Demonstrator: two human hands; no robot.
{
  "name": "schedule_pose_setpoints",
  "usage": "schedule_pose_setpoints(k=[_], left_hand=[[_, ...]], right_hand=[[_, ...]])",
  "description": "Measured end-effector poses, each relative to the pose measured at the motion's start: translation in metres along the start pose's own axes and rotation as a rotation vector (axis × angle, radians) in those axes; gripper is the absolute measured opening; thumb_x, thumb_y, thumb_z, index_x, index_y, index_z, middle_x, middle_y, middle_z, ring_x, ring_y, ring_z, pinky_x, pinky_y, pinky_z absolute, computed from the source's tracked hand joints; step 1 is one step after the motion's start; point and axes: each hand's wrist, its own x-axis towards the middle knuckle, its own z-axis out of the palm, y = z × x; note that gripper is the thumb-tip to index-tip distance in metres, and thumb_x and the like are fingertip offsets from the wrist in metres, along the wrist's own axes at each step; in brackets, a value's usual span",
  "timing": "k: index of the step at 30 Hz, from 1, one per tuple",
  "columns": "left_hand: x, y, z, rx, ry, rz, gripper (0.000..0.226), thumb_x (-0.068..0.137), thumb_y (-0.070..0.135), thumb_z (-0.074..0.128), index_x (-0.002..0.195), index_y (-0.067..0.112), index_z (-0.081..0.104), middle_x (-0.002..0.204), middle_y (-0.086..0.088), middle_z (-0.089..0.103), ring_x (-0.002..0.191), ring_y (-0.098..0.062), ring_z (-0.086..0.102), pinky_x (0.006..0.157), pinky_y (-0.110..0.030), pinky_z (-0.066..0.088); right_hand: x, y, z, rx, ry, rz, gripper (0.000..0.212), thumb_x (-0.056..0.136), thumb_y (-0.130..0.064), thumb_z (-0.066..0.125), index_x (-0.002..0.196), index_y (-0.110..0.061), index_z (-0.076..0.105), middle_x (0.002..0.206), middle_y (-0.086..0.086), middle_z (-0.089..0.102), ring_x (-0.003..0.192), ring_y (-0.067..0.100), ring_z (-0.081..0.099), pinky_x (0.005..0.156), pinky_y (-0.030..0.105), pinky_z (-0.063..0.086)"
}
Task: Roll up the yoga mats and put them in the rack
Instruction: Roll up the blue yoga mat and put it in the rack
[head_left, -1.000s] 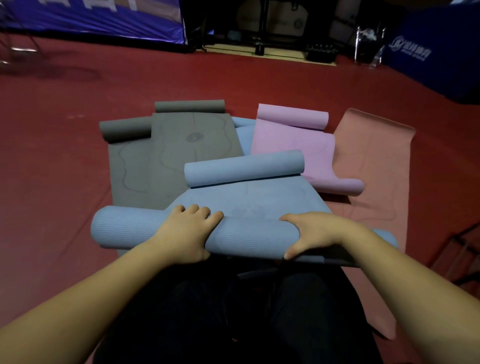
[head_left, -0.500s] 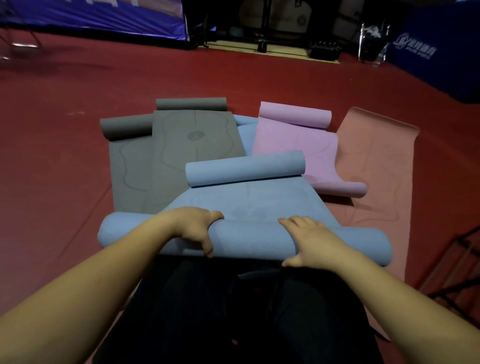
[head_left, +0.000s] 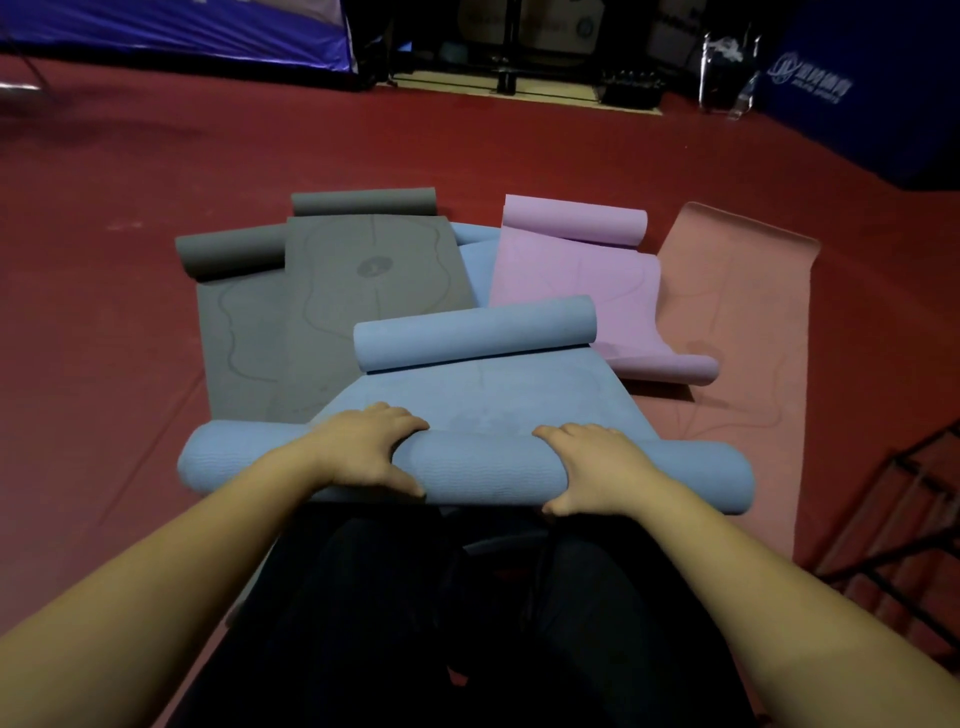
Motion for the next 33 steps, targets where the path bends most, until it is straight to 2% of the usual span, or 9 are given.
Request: schedule_pose_setpoints(k=[2,5,7,10,18,22,25,29,33], left_hand=[[-0.008,0.007,0.016,0.157,0.175,-0.026,0.102,0.059,0.089,0.041,0.142,0.031,0.042,0.135,0.009,0.048,0.123,-0.019,0.047,0.098,-0.039,0.043],[-0.014,0.016,0.046,0.313,0.386,-0.044,0.109,0.049,0.083,0.063,0.137,0.020,0.048,0.123,-0.005,0.056,0.103,-0.031,0.057,0.088,-0.048,0.047],[-0.014,0.019,0.058,0.394,0.419,-0.071,0.111,0.045,0.069,0.079,0.136,0.014,0.047,0.119,-0.013,0.058,0.097,-0.037,0.058,0.087,-0.055,0.045],[-0.014,0.021,0.060,0.412,0.491,-0.089,0.094,0.056,0.050,0.080,0.134,0.014,0.041,0.111,-0.016,0.060,0.090,-0.037,0.057,0.084,-0.053,0.043],[-0.033,0.028,0.031,0.373,0.528,0.013,0.080,0.057,0.053,0.066,0.127,0.020,0.049,0.098,-0.005,0.061,0.078,-0.028,0.058,0.069,-0.042,0.048],[-0.052,0.039,0.019,0.328,0.376,-0.006,0.078,0.067,0.059,0.056,0.137,0.028,0.038,0.113,0.002,0.057,0.098,-0.025,0.058,0.085,-0.042,0.046],[-0.052,0.040,0.012,0.257,0.242,-0.038,0.081,0.069,0.063,0.058,0.140,0.033,0.031,0.123,0.005,0.053,0.113,-0.022,0.053,0.094,-0.039,0.043],[-0.036,0.031,0.004,0.117,0.083,-0.040,0.079,0.062,0.063,0.069,0.130,0.036,0.039,0.117,0.006,0.057,0.110,-0.020,0.055,0.085,-0.035,0.046],[-0.015,0.019,-0.007,-0.010,-0.050,-0.054,0.078,0.052,0.063,0.075,0.119,0.039,0.044,0.107,0.006,0.062,0.098,-0.020,0.060,0.078,-0.037,0.051]], right_hand=[[0.006,0.004,-0.003,0.043,-0.055,0.000,0.097,0.063,-0.063,0.073,0.146,-0.033,0.032,0.134,-0.001,0.054,0.119,0.026,0.054,0.097,0.037,0.044],[0.014,0.007,-0.009,0.114,-0.124,-0.006,0.096,0.062,-0.061,0.077,0.144,-0.033,0.035,0.133,0.001,0.055,0.117,0.026,0.055,0.095,0.036,0.046],[0.018,0.006,-0.014,0.135,-0.163,-0.008,0.095,0.062,-0.059,0.078,0.143,-0.033,0.036,0.132,0.001,0.056,0.115,0.025,0.056,0.093,0.034,0.046],[0.018,0.005,-0.019,0.145,-0.189,-0.006,0.093,0.063,-0.058,0.079,0.142,-0.033,0.037,0.133,0.001,0.056,0.115,0.024,0.057,0.092,0.033,0.046],[0.000,0.010,-0.047,0.161,-0.270,-0.029,0.087,0.063,-0.057,0.080,0.138,-0.036,0.039,0.130,-0.006,0.060,0.110,0.018,0.057,0.089,0.030,0.045],[-0.010,0.010,-0.060,0.156,-0.382,-0.033,0.090,0.065,-0.058,0.080,0.141,-0.036,0.037,0.130,-0.009,0.057,0.108,0.014,0.053,0.084,0.025,0.036],[-0.007,0.008,-0.061,0.195,-0.446,-0.029,0.084,0.069,-0.055,0.081,0.140,-0.036,0.040,0.126,-0.011,0.055,0.107,0.011,0.050,0.087,0.024,0.035],[-0.005,0.011,-0.049,0.289,-0.414,-0.028,0.086,0.072,-0.054,0.080,0.144,-0.034,0.039,0.140,-0.013,0.047,0.125,0.010,0.047,0.104,0.024,0.034],[-0.011,0.009,-0.041,0.161,-0.313,-0.037,0.100,0.075,-0.057,0.075,0.154,-0.024,0.023,0.152,-0.003,0.032,0.139,0.018,0.032,0.114,0.030,0.028]])
